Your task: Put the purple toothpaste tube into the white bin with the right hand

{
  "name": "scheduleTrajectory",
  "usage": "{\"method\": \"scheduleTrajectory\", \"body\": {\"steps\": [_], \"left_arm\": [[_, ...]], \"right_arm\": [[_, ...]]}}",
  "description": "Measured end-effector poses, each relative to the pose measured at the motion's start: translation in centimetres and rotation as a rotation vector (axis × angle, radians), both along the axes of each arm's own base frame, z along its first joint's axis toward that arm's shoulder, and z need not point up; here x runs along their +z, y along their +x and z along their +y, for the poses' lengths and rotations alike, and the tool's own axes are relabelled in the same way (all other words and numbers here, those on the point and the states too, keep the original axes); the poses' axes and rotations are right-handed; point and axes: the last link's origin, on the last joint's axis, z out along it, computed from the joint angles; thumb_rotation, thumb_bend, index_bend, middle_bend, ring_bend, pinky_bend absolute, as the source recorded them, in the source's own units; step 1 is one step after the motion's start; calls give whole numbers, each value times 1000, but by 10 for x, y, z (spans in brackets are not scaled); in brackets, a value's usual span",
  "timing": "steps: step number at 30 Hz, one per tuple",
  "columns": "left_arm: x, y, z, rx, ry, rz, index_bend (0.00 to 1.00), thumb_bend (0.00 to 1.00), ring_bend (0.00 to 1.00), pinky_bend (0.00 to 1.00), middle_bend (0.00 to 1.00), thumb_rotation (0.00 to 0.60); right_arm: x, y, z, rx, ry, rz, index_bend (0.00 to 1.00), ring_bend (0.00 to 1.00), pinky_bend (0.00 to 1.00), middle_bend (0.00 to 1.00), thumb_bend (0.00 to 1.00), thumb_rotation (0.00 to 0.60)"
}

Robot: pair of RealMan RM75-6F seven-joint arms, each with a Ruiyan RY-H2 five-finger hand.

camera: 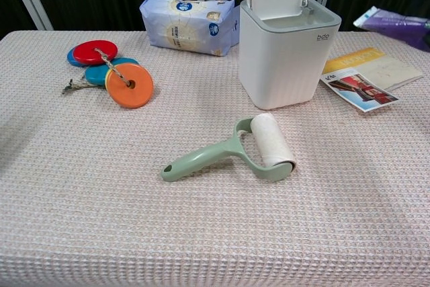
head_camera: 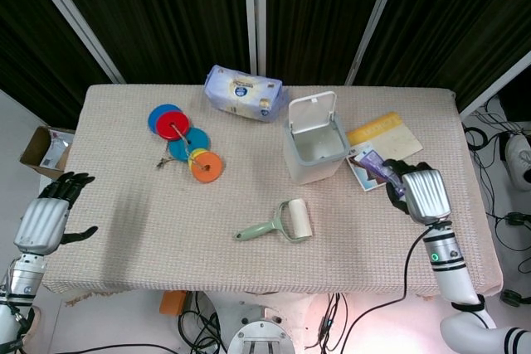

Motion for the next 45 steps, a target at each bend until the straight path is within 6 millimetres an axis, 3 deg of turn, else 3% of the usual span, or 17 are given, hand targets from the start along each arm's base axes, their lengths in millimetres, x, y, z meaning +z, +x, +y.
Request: {"method": "scheduleTrajectory", "body": {"steps": [15,27,36,45], "left_arm": [[0,-5,3,15,-4,-6,175,23,85,220,137,600],[-1,-5,4,14,-11,-6,176,23,84,220,138,600],[-5,-6,6,19,-26,-3,176,23,85,220,137,600],[-4,-11,8,37,-29,-12,177,23,85,220,138,600]], "right_arm": [[0,87,-54,148,-39,57,741,657,549,634,564,600],[-1,92,-56,62,69,0,740,656,557,633,567,600],[11,108,-72,14,175,221,740,656,557,633,568,600],[6,139,-90,-37,286,415,729,657,533,626,560,600]]}}
